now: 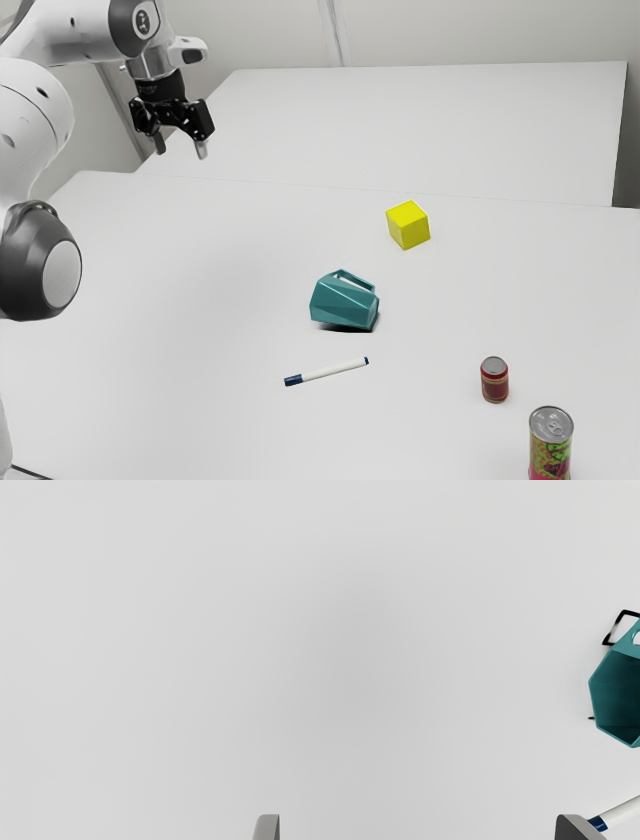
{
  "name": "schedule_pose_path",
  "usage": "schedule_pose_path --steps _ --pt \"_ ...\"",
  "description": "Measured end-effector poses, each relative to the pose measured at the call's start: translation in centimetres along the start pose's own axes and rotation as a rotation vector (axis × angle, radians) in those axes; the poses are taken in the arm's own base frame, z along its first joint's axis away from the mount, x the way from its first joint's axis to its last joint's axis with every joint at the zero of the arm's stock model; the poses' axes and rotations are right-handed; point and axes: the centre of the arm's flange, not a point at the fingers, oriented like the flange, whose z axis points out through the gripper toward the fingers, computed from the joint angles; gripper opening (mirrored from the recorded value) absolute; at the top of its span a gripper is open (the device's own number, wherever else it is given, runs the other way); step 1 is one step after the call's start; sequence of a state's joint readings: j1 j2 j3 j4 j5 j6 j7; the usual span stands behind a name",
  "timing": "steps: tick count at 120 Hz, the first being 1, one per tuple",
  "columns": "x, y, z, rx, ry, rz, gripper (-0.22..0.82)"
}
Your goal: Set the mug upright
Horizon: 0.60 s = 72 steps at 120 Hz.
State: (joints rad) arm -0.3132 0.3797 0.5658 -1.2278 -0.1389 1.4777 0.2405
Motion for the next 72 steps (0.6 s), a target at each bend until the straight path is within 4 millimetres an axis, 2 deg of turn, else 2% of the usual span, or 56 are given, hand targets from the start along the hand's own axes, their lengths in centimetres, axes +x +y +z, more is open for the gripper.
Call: schedule_pose_path --steps 25,36,44,58,72 --pt "-0.1 -1.3 0.2 -0.021 0.005 -0.007 0.6" --pt "-0.6 -1.0 0.8 -0.055 0.0 0.003 0.6" --pt "-1.6 0.2 2.6 -0.158 -0.007 0.019 0.6" --pt "-4.6 2.7 5.7 -0.304 -0.003 0.045 0.6" --pt "-6.6 3.9 8.7 -0.419 -0.004 0.024 0.6"
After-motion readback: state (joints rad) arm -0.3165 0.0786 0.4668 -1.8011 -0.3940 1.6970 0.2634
